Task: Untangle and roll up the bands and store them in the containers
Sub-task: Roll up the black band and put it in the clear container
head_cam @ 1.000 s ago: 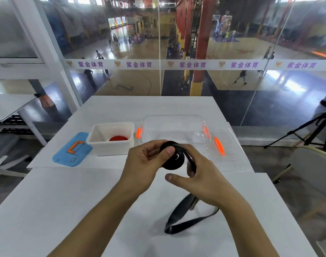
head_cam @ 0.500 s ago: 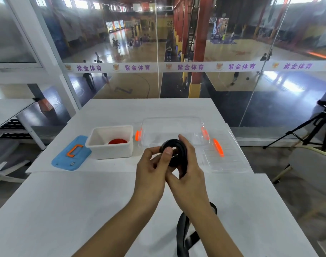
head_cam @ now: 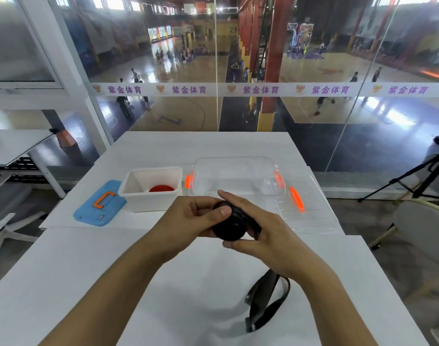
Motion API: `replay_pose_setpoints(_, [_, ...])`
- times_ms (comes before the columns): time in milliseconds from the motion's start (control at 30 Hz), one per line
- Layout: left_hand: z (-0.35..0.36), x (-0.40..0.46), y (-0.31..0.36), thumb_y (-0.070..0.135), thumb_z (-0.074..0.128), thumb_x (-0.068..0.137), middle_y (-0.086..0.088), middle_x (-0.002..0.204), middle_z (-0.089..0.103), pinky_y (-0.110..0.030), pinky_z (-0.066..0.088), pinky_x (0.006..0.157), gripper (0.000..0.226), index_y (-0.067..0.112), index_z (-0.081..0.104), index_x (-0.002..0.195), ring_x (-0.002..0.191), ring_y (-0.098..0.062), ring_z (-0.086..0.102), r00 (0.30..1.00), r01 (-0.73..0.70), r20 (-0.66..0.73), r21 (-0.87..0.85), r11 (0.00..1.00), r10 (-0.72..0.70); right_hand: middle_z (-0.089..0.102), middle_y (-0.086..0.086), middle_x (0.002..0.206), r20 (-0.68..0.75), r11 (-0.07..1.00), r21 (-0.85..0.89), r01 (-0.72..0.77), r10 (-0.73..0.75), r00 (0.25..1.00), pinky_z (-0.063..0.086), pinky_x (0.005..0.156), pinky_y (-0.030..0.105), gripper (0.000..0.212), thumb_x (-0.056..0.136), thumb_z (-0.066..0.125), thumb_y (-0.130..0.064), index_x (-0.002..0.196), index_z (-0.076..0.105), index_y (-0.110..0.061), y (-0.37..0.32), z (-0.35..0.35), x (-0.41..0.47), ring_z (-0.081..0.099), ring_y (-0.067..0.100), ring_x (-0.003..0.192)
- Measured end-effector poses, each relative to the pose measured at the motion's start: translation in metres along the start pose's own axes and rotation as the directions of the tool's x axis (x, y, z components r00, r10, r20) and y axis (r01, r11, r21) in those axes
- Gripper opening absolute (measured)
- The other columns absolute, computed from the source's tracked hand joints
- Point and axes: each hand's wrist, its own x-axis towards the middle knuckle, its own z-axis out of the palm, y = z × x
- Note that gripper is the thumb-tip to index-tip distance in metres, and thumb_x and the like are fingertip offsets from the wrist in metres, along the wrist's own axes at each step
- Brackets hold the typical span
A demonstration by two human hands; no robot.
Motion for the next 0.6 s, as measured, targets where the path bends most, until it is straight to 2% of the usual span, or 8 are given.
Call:
replay_pose_setpoints(100, [0.005,0.001,-0.005,0.024,0.064,0.095,-0.009,0.098,0.081,-0.029,0.063,0.078,0.025,0.008,0.074,0.112,0.094,-0.022,0.078,0.997,-0.022,-0.068,0.082,0.996,0.027,0.064,-0.004,0.103,0.010,0.998,-0.058,-0.030,0.031,0.999,0.055,0.086,0.037,0.083,0.088,0.081,-0.034,0.146,0.032,-0.069,0.002,-0.002,0.000,0.049,0.014,0.078])
replay_pose_setpoints(200, [0.006,0.003,-0.008,0.025,0.062,0.099,-0.005,0.099,0.080,-0.033,0.064,0.080,0.021,0.010,0.070,0.112,0.093,-0.019,0.078,0.998,-0.021,-0.049,0.187,0.982,0.030,0.063,-0.005,0.100,0.027,0.990,-0.119,-0.077,0.080,0.996,0.055,0.085,0.035,0.080,0.087,0.079,-0.043,0.147,0.032,-0.064,0.007,-0.003,0.000,0.051,0.009,0.079])
replay_pose_setpoints(300, [0.002,0.003,-0.005,0.026,0.061,0.100,-0.002,0.101,0.079,-0.032,0.063,0.083,0.019,0.014,0.068,0.113,0.096,-0.016,0.078,0.999,0.031,0.030,0.265,0.964,-0.041,0.062,-0.003,0.096,0.049,0.984,-0.151,-0.090,0.098,0.994,0.054,0.084,0.034,0.079,0.088,0.079,-0.042,0.147,0.031,-0.065,0.009,-0.003,-0.002,0.051,0.009,0.079])
replay_pose_setpoints(433, [-0.006,0.006,0.006,0.023,0.072,0.093,-0.002,0.101,0.081,-0.027,0.062,0.079,0.021,0.014,0.074,0.112,0.096,-0.017,0.078,0.982,0.114,0.116,0.259,0.959,-0.148,0.060,0.001,0.095,0.097,0.982,-0.172,-0.084,0.102,0.990,0.053,0.082,0.033,0.082,0.088,0.080,-0.038,0.145,0.030,-0.070,0.005,-0.006,-0.002,0.050,0.011,0.079])
replay_pose_setpoints(533, [-0.004,0.007,0.007,0.020,0.072,0.093,-0.002,0.100,0.082,-0.025,0.061,0.077,0.019,0.016,0.076,0.111,0.095,-0.017,0.078,0.990,0.073,0.101,0.236,0.969,-0.099,0.056,-0.004,0.089,0.067,0.976,-0.197,-0.097,0.113,0.991,0.053,0.082,0.030,0.083,0.087,0.080,-0.041,0.147,0.029,-0.069,0.002,-0.007,0.000,0.051,0.009,0.080])
replay_pose_setpoints(600, [0.000,0.006,0.006,0.016,0.071,0.093,-0.003,0.097,0.082,-0.022,0.061,0.075,0.016,0.014,0.076,0.109,0.092,-0.016,0.079,0.999,0.027,0.031,0.189,0.982,-0.033,0.062,-0.010,0.093,0.001,0.980,-0.163,-0.113,0.115,0.993,0.052,0.081,0.028,0.080,0.083,0.081,-0.044,0.146,0.036,-0.063,0.000,-0.008,-0.001,0.054,0.007,0.080])
